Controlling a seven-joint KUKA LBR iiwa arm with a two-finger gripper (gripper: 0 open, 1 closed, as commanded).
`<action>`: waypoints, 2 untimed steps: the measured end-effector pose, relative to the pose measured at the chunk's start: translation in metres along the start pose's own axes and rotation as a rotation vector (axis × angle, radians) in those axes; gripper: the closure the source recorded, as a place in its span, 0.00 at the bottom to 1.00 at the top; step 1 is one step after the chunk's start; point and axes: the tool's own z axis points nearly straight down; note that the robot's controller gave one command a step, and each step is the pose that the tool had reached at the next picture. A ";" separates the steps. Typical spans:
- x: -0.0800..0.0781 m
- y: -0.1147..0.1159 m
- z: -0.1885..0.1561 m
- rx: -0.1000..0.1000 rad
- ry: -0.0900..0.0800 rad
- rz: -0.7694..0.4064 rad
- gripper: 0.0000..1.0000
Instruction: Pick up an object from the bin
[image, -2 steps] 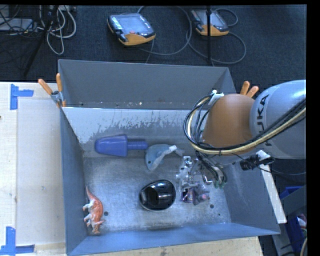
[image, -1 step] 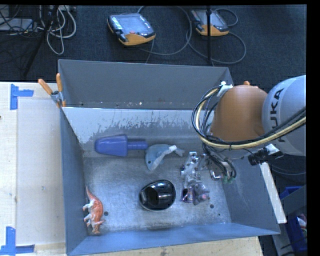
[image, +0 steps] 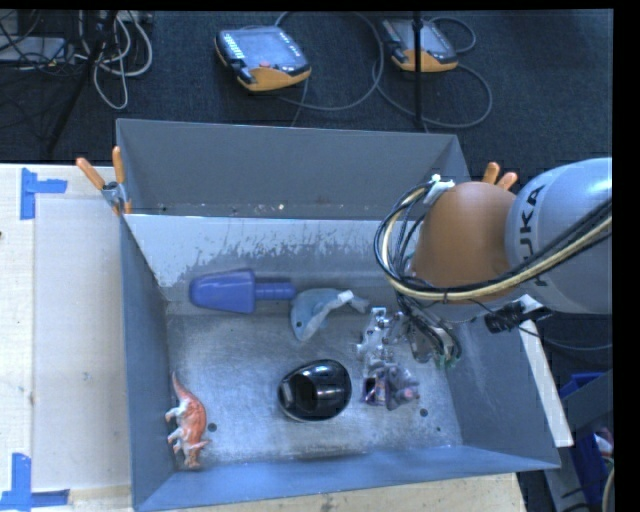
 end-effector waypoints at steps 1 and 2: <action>0.000 0.000 0.000 0.000 0.000 0.000 1.00; 0.000 0.000 0.000 0.000 0.000 0.001 1.00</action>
Offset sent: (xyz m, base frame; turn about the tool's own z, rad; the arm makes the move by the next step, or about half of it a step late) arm 0.0000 0.0000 0.0000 0.0000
